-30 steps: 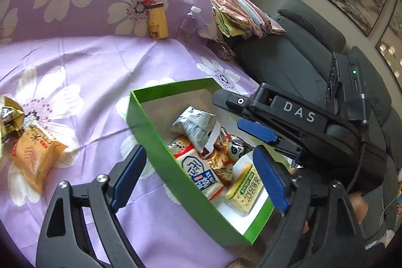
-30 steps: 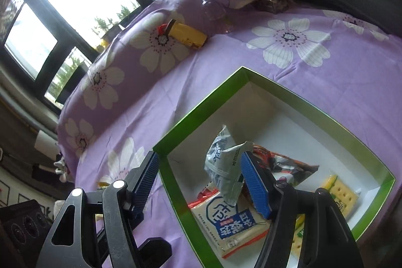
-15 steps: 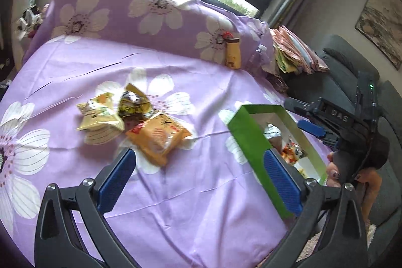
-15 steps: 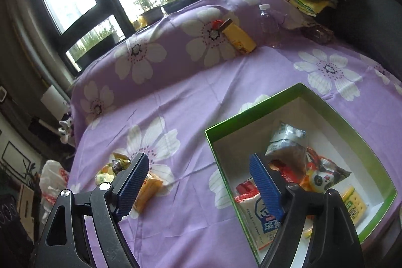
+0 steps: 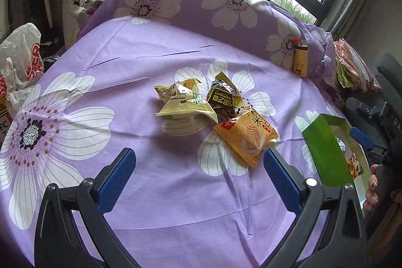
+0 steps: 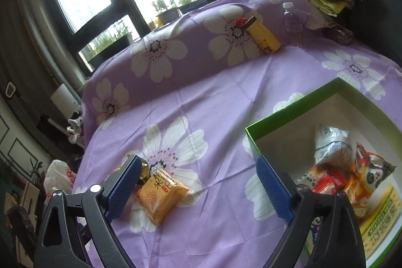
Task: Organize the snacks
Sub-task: 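Move the open right gripper back to the yellow rice-cracker bag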
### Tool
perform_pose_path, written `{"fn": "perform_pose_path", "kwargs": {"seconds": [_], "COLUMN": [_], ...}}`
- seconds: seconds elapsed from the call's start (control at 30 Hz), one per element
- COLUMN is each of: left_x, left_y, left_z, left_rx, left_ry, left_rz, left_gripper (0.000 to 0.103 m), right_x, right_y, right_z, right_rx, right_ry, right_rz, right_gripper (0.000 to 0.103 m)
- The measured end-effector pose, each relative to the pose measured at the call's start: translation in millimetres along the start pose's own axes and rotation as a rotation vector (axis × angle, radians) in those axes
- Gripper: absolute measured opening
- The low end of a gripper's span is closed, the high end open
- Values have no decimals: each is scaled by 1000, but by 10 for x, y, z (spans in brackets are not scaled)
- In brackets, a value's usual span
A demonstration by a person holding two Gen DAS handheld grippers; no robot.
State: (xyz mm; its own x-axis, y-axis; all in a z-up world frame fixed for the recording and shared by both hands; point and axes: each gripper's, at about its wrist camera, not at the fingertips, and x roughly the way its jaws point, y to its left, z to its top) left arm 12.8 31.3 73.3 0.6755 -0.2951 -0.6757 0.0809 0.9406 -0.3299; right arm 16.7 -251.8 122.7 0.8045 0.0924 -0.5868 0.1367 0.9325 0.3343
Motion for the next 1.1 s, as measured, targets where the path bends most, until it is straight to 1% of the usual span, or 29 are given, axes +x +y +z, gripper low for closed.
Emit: {"fn": "perform_pose_path", "kwargs": {"seconds": [0.13,0.23,0.47,0.57,0.7,0.77,0.83,0.93,0.97,1.07,1.1], "left_x": [11,22,53,77,110,135,166,212,232,336,387], "left_y": [17,36,81,73,66,85,102,100,95,72,67], "left_z": [3,2,12,5,-1,-5,-10,-14,-9,53,73], "left_rx": [1,-6,-26,-23,-10,-18,-29,-42,-45,-63,-81], "left_ry": [13,13,24,28,33,44,60,81,86,89,91], "left_rz": [20,46,45,58,69,69,64,45,32,-48,-41], "left_gripper": [102,102,102,102,102,102,102,102,102,101,101], "right_x": [30,37,107,141,238,308,363,451,485,589,627], "right_y": [99,141,182,189,181,190,195,201,211,277,301], "right_z": [-42,-56,-87,-110,-163,-187,-221,-250,-251,-218,-199], "right_rx": [-42,-64,-84,-75,-23,-8,7,25,21,-15,-26], "right_ry": [-26,-35,-10,15,79,114,142,192,205,218,224], "right_rz": [-38,-32,-20,8,103,120,134,185,189,165,161], "right_gripper": [93,94,96,96,96,96,96,96,96,96,96]}}
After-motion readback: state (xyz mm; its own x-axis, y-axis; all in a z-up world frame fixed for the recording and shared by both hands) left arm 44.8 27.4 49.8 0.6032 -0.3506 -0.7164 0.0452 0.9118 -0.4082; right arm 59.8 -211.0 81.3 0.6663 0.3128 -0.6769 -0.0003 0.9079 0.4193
